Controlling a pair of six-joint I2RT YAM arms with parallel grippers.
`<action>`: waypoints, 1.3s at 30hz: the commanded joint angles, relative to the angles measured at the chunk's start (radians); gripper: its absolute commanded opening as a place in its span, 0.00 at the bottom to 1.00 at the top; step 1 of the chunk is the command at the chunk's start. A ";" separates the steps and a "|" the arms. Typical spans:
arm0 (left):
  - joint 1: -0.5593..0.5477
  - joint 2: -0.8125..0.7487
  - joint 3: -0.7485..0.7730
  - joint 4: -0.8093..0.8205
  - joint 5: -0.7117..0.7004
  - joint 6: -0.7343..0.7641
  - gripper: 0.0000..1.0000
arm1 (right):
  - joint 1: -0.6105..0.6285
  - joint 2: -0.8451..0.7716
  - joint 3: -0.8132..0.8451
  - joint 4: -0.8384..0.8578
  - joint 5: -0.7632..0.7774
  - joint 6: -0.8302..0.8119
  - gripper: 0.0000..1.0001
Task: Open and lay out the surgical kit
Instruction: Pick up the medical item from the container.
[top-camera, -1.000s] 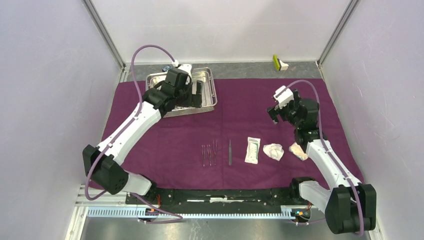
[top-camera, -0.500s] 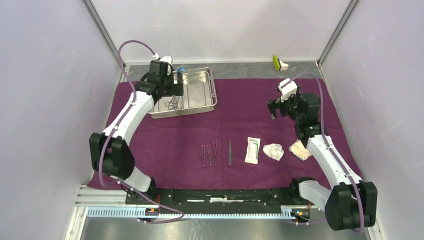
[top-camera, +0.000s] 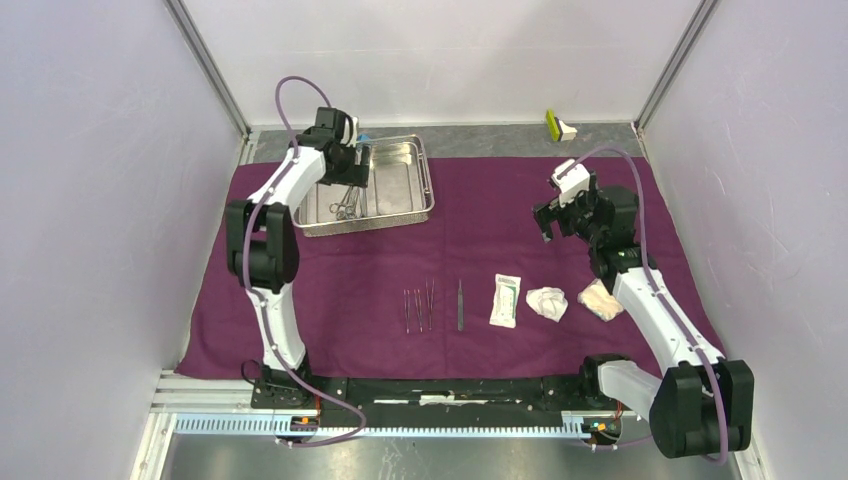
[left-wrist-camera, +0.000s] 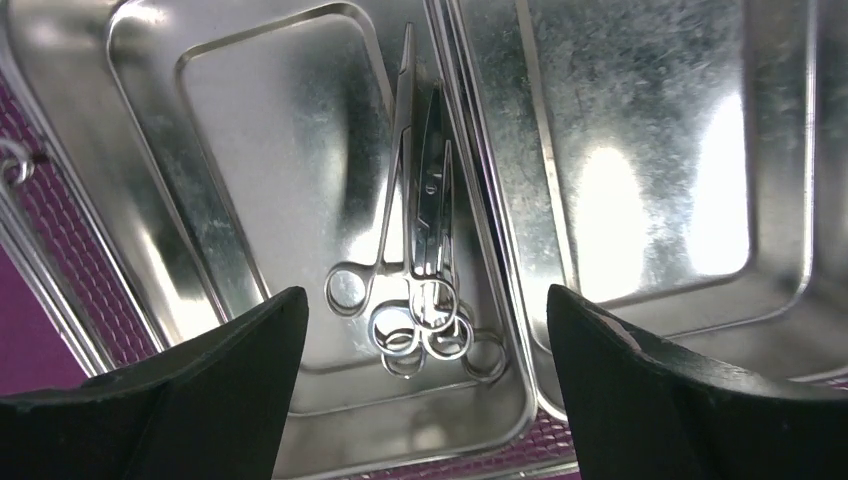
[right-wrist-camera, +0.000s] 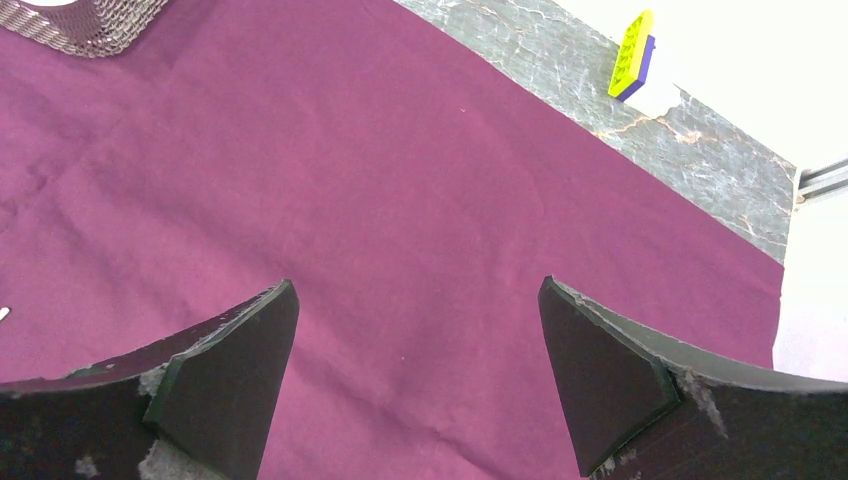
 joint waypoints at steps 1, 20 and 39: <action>0.002 0.062 0.102 -0.036 -0.021 0.144 0.92 | -0.006 0.015 0.017 0.000 0.004 -0.036 0.98; 0.061 0.291 0.316 -0.213 0.118 0.306 0.77 | -0.004 0.048 -0.008 0.011 0.032 -0.068 0.98; 0.063 0.373 0.359 -0.246 0.052 0.306 0.42 | -0.005 0.052 -0.019 0.011 0.022 -0.070 0.98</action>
